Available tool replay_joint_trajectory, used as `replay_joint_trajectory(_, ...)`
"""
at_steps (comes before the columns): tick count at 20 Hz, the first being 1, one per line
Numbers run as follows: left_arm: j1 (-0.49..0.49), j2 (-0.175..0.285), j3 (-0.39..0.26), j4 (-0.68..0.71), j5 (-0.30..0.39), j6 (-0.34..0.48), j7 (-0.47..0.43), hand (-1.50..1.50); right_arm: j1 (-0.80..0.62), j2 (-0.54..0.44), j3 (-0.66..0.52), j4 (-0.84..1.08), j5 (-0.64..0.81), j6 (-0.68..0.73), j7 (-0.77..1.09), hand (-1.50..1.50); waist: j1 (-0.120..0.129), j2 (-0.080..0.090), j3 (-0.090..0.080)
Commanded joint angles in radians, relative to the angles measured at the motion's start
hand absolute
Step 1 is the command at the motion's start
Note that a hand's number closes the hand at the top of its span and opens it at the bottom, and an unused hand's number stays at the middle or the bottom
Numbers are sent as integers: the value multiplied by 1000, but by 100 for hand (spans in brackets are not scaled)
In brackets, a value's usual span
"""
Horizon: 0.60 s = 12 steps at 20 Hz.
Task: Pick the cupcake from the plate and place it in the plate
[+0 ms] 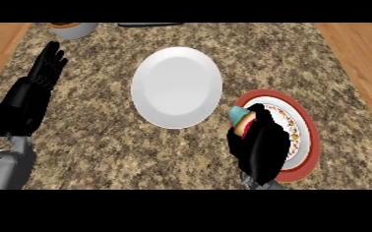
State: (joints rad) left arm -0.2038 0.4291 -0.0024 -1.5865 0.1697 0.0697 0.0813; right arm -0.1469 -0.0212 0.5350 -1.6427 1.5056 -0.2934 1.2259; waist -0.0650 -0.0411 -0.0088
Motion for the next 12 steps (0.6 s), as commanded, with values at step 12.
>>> replay_joint_trajectory(12, -82, -24, -42, 1, 1, -34, 8, 0, -230, 21, -16, -50, 74, 76, 261, 150, 104, 50, 8)
